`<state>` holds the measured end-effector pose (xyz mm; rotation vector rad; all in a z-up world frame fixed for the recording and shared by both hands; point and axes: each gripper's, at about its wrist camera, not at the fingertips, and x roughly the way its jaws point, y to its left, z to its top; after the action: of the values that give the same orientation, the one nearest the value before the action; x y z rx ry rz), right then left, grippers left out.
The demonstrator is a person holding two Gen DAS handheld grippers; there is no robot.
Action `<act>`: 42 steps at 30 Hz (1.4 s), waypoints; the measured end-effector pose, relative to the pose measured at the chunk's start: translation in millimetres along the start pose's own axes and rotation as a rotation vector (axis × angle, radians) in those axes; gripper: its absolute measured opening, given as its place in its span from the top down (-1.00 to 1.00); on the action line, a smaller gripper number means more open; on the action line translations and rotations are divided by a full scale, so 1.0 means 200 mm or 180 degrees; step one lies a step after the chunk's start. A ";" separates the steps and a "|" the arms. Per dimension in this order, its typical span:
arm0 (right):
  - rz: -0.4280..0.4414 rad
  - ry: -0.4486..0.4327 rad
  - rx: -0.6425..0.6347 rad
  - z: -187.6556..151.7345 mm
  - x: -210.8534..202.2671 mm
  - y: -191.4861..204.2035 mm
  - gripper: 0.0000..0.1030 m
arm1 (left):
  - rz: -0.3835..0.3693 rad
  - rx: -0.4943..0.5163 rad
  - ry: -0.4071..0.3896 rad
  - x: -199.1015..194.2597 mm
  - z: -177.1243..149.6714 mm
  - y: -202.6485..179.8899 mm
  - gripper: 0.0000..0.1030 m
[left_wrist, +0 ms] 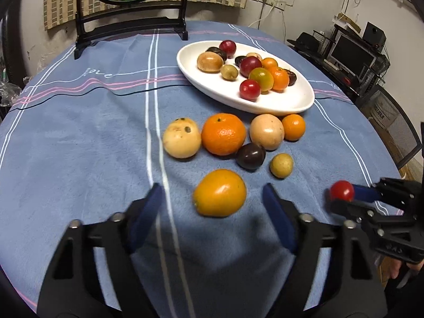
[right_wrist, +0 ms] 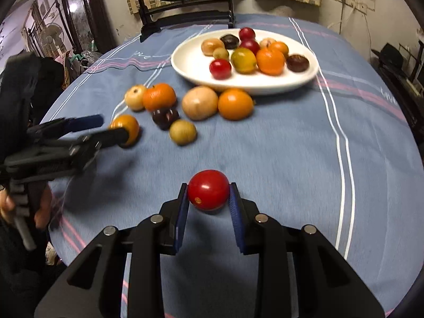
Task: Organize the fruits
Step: 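Grasp the orange-yellow fruit with the left gripper while the right gripper holds the tomato, then carry both fruits onto the white plate and open both grippers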
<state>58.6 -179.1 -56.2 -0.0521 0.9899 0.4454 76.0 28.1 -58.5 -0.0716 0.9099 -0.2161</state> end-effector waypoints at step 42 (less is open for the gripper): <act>0.0234 -0.0436 0.0072 0.37 -0.06 -0.08 0.40 | -0.0284 0.0101 -0.0196 -0.09 0.41 -0.02 0.18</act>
<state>118.1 -180.9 -7.6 0.0352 0.8640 0.4986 129.6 26.5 6.5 -0.0890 0.8427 -0.3098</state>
